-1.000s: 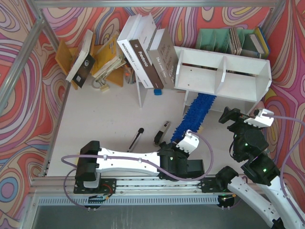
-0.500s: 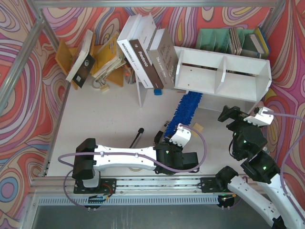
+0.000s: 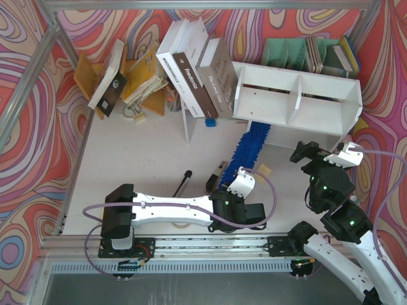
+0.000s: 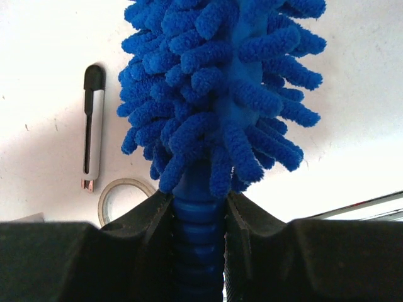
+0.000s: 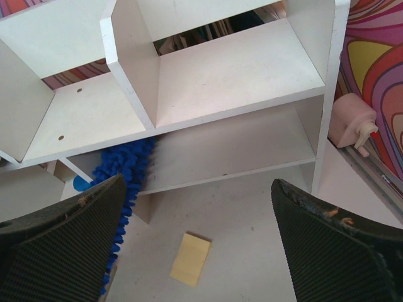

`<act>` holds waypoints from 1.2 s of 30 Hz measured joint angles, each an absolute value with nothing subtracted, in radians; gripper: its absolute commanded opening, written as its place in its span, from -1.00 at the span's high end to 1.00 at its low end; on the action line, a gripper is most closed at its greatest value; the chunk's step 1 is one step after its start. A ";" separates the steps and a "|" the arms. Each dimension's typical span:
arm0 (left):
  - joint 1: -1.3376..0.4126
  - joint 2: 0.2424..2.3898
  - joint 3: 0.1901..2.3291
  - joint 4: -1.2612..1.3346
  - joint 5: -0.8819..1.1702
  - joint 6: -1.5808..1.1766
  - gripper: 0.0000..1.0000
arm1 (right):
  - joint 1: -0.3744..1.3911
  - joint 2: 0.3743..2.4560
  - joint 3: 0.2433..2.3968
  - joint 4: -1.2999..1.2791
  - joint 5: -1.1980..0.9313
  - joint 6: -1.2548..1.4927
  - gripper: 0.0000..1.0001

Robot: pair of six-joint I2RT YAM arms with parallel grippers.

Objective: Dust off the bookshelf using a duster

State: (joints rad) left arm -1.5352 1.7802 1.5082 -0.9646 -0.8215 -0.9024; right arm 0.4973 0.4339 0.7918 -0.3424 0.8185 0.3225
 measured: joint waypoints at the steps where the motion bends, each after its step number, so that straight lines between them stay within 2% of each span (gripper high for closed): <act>1: -1.535 1.789 1.508 -0.966 -0.815 -0.902 1.00 | 0.497 0.434 0.791 -0.342 0.818 0.322 -0.72; 13: -1.570 1.797 1.547 -1.060 -0.895 -0.926 1.00 | 0.497 0.434 0.790 -0.342 0.818 0.321 -0.72; 22: -1.573 1.769 1.534 -1.035 -0.912 -0.916 1.00 | 0.497 0.434 0.790 -0.342 0.818 0.319 -0.72; 36: -1.555 1.820 1.494 -0.957 -0.778 -0.863 1.00 | 0.497 0.434 0.790 -0.342 0.818 0.319 -0.72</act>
State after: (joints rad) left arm -1.5547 1.8198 1.4940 -0.9573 -0.7784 -0.8635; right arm 0.4973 0.4343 0.7898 -0.3416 0.8181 0.3187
